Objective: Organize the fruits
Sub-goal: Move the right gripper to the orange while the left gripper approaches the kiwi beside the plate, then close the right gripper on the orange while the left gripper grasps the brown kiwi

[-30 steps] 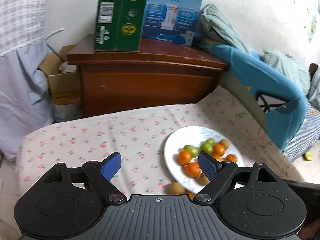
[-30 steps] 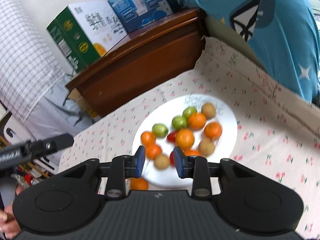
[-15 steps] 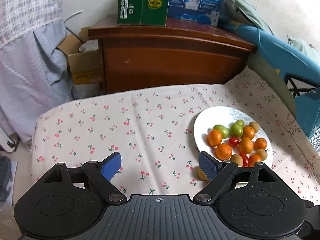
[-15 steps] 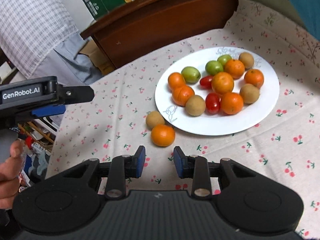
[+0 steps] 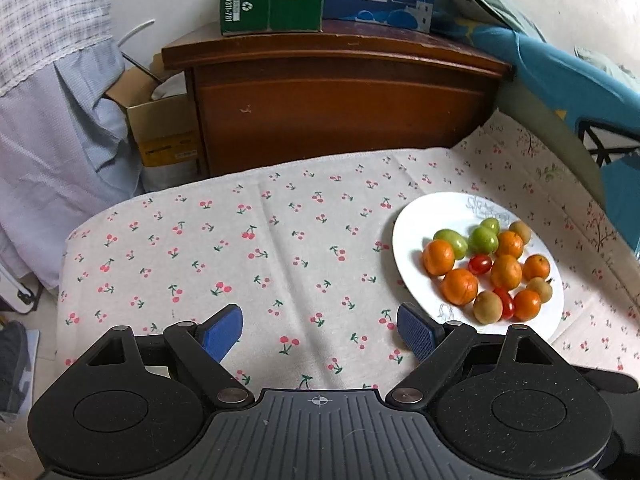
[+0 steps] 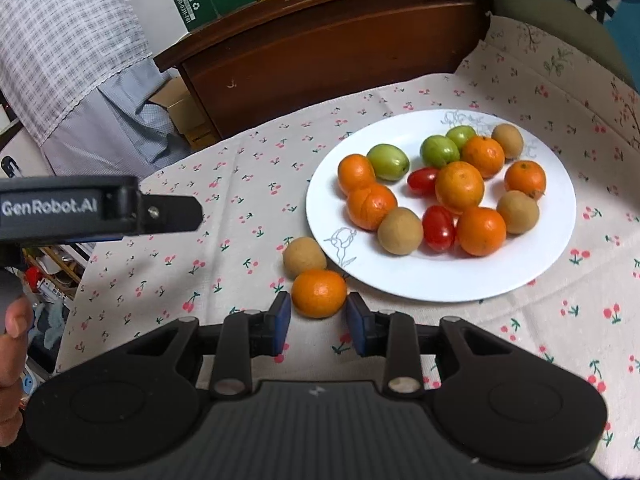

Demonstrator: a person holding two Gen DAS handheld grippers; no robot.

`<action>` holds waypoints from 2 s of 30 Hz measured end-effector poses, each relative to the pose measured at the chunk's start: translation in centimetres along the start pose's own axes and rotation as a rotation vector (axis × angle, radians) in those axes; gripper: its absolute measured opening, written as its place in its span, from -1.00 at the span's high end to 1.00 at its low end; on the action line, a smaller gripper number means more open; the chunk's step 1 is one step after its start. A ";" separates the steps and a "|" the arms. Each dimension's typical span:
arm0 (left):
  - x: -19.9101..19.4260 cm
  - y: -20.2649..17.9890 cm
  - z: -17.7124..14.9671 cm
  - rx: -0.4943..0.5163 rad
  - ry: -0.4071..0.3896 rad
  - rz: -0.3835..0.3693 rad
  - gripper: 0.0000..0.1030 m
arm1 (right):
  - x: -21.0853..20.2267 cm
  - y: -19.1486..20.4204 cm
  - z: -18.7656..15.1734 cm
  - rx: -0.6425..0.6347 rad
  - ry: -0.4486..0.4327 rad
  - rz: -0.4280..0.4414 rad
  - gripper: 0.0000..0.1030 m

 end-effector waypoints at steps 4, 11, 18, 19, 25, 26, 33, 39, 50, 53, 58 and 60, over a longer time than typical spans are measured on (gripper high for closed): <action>0.6 -0.4 -0.5 0.029 0.008 -0.009 -0.67 | -0.5 -0.1 -0.2 -0.004 0.017 0.009 0.43; 1.5 -1.8 -1.4 0.076 0.011 -0.071 -0.67 | -3.0 -1.8 -0.9 0.037 0.048 -0.025 0.43; 2.5 -3.9 -2.3 0.157 -0.015 -0.129 -0.61 | -4.4 -3.3 -1.6 0.113 0.047 -0.074 0.43; 2.6 -4.1 -2.4 0.170 -0.018 -0.133 -0.58 | -4.5 -3.4 -1.7 0.120 0.047 -0.084 0.43; 3.7 -5.2 -2.6 0.220 -0.016 -0.184 -0.32 | -4.9 -4.2 -1.7 0.157 0.038 -0.111 0.43; 3.9 -5.3 -2.6 0.231 -0.017 -0.180 -0.31 | -5.0 -4.3 -1.7 0.164 0.037 -0.112 0.43; 5.1 -6.1 -2.6 0.299 -0.016 -0.198 0.23 | -5.0 -4.4 -1.7 0.178 0.036 -0.107 0.43; 4.9 -6.4 -2.8 0.310 -0.018 -0.221 0.50 | -4.9 -4.5 -1.6 0.185 0.033 -0.105 0.43; 2.7 -5.5 -2.5 0.239 -0.018 -0.235 0.50 | -5.3 -4.2 -1.5 0.194 0.029 -0.078 0.43; 1.9 -5.3 -2.3 0.228 -0.030 -0.238 0.50 | -5.6 -3.8 -1.3 0.184 0.017 -0.069 0.43; 0.4 -5.2 -1.8 0.222 -0.056 -0.245 0.50 | -6.2 -3.5 -0.8 0.182 -0.004 -0.053 0.43; -0.1 -5.2 -1.7 0.219 -0.063 -0.249 0.50 | -6.5 -3.3 -0.7 0.175 -0.013 -0.050 0.43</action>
Point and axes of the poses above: each gripper's, at about its wrist camera, not at the fingertips, and x roughly the way its jaws point, y to its left, z to its top, the point moved 2 cm from there along x, roughly the way its jaws point, and after that the axes turned 1 degree about z, right-handed, at the moved point
